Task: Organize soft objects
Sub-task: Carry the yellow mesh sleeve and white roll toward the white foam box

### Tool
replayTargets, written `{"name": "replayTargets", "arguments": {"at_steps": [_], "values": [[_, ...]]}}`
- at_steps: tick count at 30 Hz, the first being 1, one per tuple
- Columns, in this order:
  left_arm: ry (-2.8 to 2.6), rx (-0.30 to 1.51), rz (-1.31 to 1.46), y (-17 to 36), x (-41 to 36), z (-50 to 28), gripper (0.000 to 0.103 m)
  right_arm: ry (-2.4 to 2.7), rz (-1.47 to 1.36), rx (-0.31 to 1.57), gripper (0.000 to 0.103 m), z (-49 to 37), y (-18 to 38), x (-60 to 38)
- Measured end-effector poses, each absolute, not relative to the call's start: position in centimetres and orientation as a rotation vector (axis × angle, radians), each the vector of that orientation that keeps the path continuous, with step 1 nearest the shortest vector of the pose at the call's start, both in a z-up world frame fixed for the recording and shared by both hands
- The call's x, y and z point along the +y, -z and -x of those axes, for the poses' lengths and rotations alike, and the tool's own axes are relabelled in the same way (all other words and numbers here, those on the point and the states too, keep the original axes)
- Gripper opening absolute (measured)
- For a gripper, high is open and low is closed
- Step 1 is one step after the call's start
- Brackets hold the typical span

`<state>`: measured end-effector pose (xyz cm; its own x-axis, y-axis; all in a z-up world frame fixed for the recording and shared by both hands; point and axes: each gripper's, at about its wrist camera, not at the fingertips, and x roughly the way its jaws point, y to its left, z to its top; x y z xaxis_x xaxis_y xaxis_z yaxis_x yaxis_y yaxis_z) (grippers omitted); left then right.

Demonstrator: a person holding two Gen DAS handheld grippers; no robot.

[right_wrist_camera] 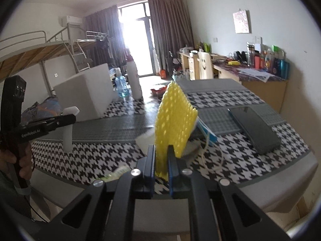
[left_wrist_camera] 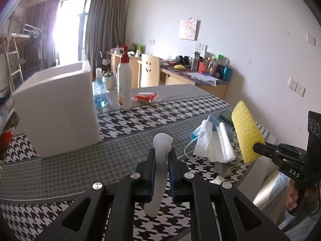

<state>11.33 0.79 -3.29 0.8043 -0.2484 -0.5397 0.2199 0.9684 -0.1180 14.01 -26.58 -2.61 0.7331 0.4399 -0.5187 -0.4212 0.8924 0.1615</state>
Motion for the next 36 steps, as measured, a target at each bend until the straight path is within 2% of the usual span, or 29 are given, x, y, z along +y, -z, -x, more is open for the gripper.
{"name": "replayTargets", "arguments": {"at_steps": [36], "values": [[0.176,0.486,0.043,-2.7,3.2,-13.7,0.013,-0.595,-0.002,0.504,0.014,-19.2,-2.8,-20.6]]}}
